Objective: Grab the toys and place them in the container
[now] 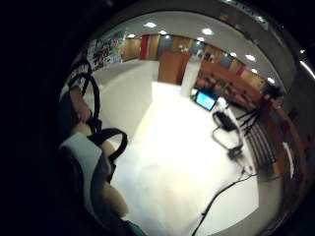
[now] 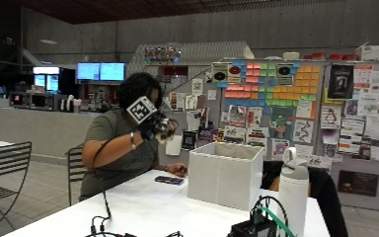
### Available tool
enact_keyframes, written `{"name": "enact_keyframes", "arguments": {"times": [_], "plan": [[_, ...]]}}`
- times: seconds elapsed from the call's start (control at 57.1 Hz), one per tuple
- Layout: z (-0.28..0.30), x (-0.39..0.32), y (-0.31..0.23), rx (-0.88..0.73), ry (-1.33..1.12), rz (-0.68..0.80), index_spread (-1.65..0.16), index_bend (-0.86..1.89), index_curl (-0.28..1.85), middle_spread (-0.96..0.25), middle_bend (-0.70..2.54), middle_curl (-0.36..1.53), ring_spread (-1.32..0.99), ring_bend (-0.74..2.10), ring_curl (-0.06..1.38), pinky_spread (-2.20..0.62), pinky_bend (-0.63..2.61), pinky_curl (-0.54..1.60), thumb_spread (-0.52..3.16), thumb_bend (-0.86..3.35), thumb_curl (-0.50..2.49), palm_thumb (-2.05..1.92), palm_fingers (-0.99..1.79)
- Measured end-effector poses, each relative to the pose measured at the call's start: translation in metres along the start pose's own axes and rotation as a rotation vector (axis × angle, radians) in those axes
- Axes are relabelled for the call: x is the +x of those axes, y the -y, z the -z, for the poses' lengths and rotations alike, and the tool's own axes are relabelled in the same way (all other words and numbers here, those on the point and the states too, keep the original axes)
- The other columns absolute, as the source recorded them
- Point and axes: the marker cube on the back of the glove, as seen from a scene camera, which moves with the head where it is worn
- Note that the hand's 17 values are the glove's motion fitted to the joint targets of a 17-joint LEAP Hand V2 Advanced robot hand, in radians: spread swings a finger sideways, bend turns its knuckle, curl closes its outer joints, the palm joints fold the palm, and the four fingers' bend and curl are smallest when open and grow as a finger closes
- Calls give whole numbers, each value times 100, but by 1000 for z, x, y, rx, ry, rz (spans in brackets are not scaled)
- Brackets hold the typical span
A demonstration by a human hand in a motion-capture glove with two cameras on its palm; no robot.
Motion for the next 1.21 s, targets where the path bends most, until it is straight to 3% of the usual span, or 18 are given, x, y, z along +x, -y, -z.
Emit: {"name": "enact_keyframes", "arguments": {"times": [0.053,0.228,0.298,0.385,0.438,0.473,0.56,0.683,0.735,0.805,0.84,0.91,1.015,1.086,1.208], "plan": [[31,-22,23,56,67,130,-42,36,79,-33,76,66,-37,113,62,-40,119,49,106,11,63,47,112],[100,-110,109,194,177,316,-42,38,86,-33,79,72,-36,116,63,-41,121,51,105,8,68,47,109],[103,-141,149,190,200,291,-42,37,88,-33,79,74,-36,116,64,-41,122,52,105,7,69,46,109],[92,-175,198,151,215,148,-42,38,90,-33,78,76,-36,116,63,-41,122,52,106,5,71,45,107],[82,-193,210,176,159,321,-42,38,92,-33,77,77,-36,116,63,-41,121,52,107,5,72,45,106],[72,-196,223,187,122,360,-42,38,93,-33,76,78,-35,115,63,-41,121,52,107,4,73,45,107],[46,-194,255,153,103,274,-42,38,95,-33,75,80,-35,115,63,-41,120,52,108,3,74,44,107],[-8,-166,287,-101,215,-46,-43,37,97,-32,71,81,-35,112,62,-40,118,51,112,2,75,44,104],[-35,-153,291,-269,296,-202,-43,38,98,-32,66,81,-34,108,61,-40,117,51,116,1,74,42,96],[-55,-146,284,-418,424,-223,-43,39,100,-30,56,79,-33,103,60,-38,113,50,122,-1,72,36,78],[-61,-138,280,-444,456,-225,-43,47,102,-28,45,76,-32,92,60,-33,106,50,128,-6,66,24,42],[-66,-125,274,-435,428,-231,-44,48,97,-25,26,69,-28,76,57,-19,107,50,127,-12,55,0,5],[-62,-112,264,-420,330,-185,-46,39,87,-23,25,63,-23,60,45,-7,101,42,123,-9,47,-10,2],[-60,-100,250,-419,194,-68,-47,35,82,-21,25,61,-21,56,41,-2,97,39,121,-8,42,-11,1],[-40,-94,218,-406,211,-34,-47,32,76,-19,22,58,-18,53,40,2,92,36,118,-8,36,-10,1]]}}
